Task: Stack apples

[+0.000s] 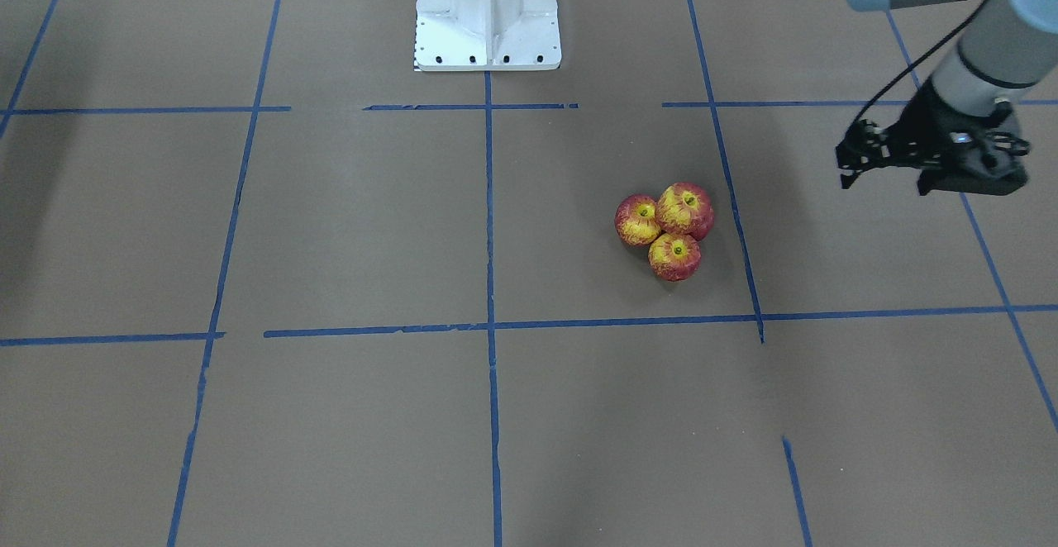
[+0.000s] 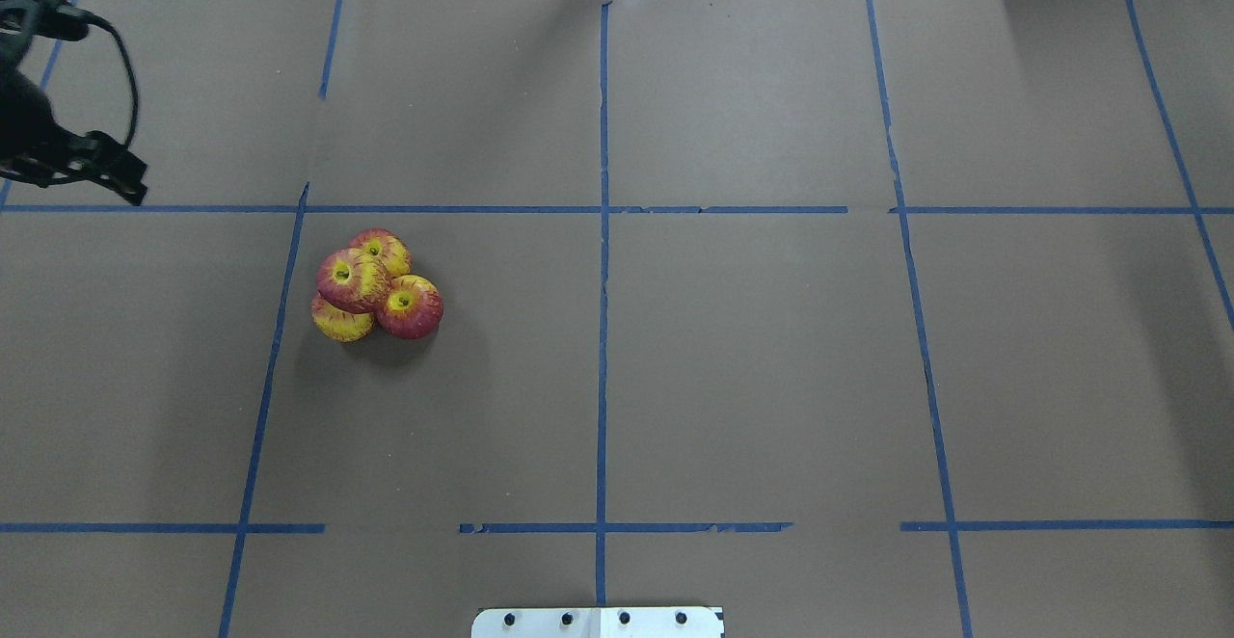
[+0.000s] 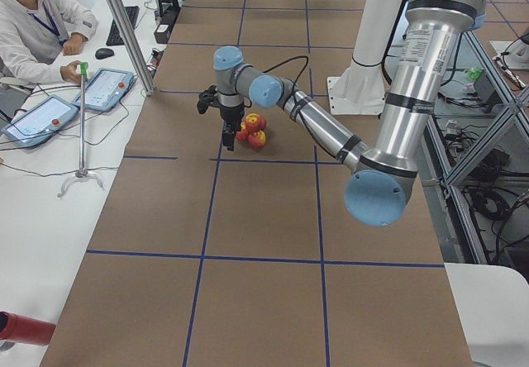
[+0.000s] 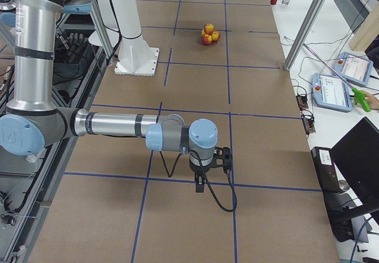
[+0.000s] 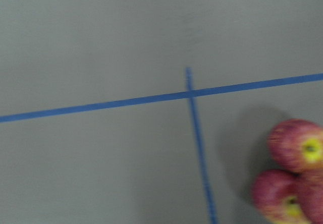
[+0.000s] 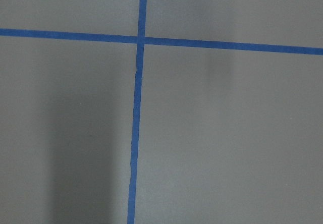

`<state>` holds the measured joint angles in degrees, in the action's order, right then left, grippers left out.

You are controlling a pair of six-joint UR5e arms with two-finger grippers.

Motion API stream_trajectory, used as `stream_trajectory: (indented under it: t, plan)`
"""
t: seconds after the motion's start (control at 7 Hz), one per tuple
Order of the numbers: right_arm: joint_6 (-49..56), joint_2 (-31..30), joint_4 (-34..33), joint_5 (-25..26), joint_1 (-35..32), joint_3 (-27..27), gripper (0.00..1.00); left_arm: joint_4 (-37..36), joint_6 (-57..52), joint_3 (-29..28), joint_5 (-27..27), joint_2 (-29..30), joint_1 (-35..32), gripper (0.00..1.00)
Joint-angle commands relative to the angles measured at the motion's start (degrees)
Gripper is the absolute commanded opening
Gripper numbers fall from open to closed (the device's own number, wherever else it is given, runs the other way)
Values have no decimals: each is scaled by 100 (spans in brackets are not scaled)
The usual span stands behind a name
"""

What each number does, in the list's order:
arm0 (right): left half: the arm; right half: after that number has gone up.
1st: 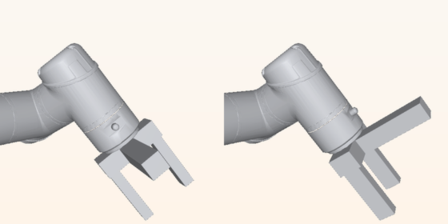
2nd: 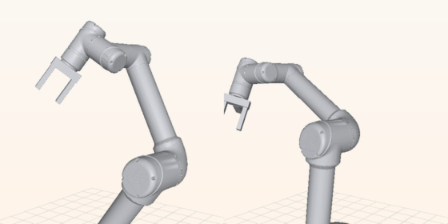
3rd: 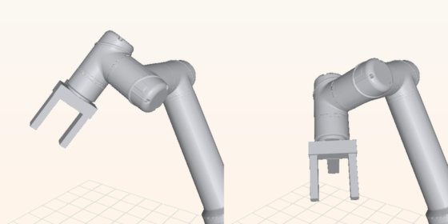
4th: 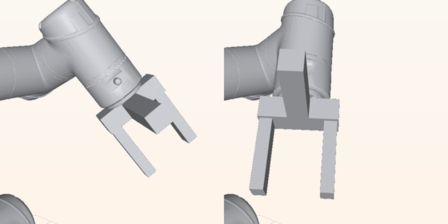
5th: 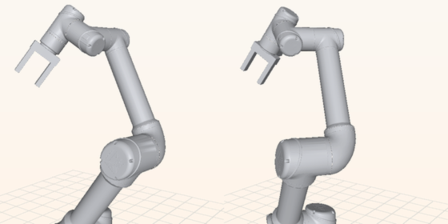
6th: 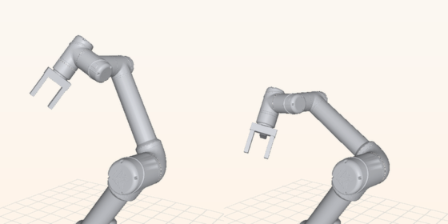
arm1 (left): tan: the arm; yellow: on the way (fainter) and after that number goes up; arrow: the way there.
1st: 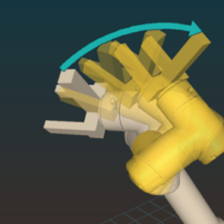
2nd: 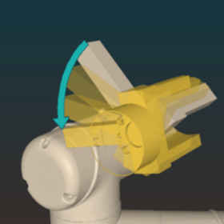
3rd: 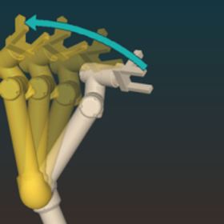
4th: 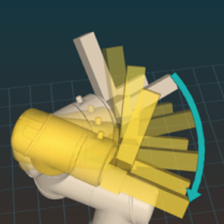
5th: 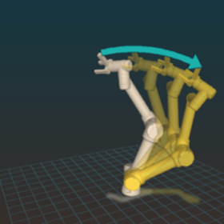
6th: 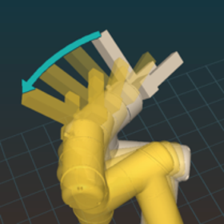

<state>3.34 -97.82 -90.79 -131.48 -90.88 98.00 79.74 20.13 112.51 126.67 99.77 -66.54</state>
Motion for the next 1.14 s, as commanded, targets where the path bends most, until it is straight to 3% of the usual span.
stream_trajectory:
  t: [0.0,0.29,0.43,1.0]
  plan:
    - [0,0,0,0,0,0,100,6,-1891,-585,367,-685,-1548,100]
    - [0,0,0,0,0,0,100,23,-2232,-1499,349,-696,-2491,100]
    - [0,0,0,0,0,0,100,76,-2903,-1661,349,-678,-2583,100]
    - [0,0,0,0,0,0,100,50,-2831,-1662,349,-599,-2584,100]
